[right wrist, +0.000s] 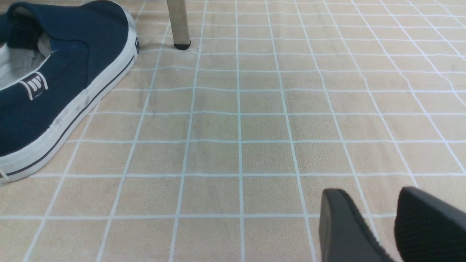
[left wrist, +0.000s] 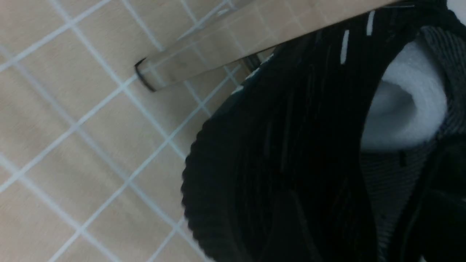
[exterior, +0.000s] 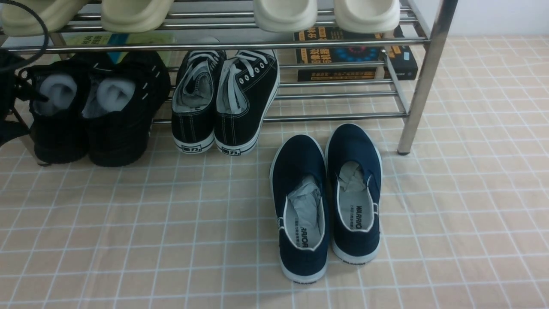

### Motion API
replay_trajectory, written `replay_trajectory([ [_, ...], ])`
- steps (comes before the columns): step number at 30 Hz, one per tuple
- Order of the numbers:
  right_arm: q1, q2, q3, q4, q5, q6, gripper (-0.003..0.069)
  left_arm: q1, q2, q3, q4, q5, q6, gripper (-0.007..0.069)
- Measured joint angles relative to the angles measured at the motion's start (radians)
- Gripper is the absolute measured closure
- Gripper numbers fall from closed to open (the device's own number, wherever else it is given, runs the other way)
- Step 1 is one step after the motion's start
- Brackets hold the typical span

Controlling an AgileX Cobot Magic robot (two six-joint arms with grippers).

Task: Take the shoes off the shelf from the light coffee tablecloth by hand.
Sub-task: 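Grasp the leftmost shoe on the bottom shelf of the shoe rack with the left gripper, then set the held shoe down on the floor in front of the rack with the left gripper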

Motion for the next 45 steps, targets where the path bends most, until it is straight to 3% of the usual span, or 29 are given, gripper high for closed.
replay_trajectory([
  [4,0.000,0.000,0.000,0.000,0.000,0.000,0.0420,-0.010,0.050,0.000,-0.045,-0.044,0.056,0.0164],
  [8,0.000,0.000,0.000,0.000,0.000,0.000,0.0420,-0.009,0.071,0.000,-0.049,-0.059,0.065,0.0244],
  [11,0.000,0.000,0.000,0.000,0.000,0.000,0.0420,-0.009,0.079,-0.001,-0.045,-0.066,0.067,0.0431],
  [12,0.000,0.000,0.000,0.000,0.000,0.000,0.0420,-0.009,0.079,-0.001,-0.045,-0.067,0.067,0.0443],
  [13,0.000,0.000,0.000,0.000,0.000,0.000,0.0420,-0.009,0.079,-0.001,-0.041,-0.066,0.067,0.0526],
  [16,0.000,0.000,0.000,0.000,0.000,0.000,0.0420,-0.008,0.073,-0.001,-0.033,-0.049,0.080,0.0593],
  [25,0.000,0.000,0.000,0.000,0.000,0.000,0.0420,-0.008,-0.098,0.001,0.080,0.158,0.080,0.0596],
  [31,0.000,0.000,0.000,0.000,0.000,0.000,0.0420,-0.008,-0.252,0.001,0.257,0.247,-0.038,0.0595],
  [37,0.000,0.000,0.000,0.000,0.000,0.000,0.0420,-0.008,-0.402,0.002,0.542,0.436,-0.172,0.0595],
  [45,0.000,0.000,0.000,0.000,0.000,0.000,0.0420,-0.008,-0.574,0.155,0.644,0.483,-0.235,0.0595],
])
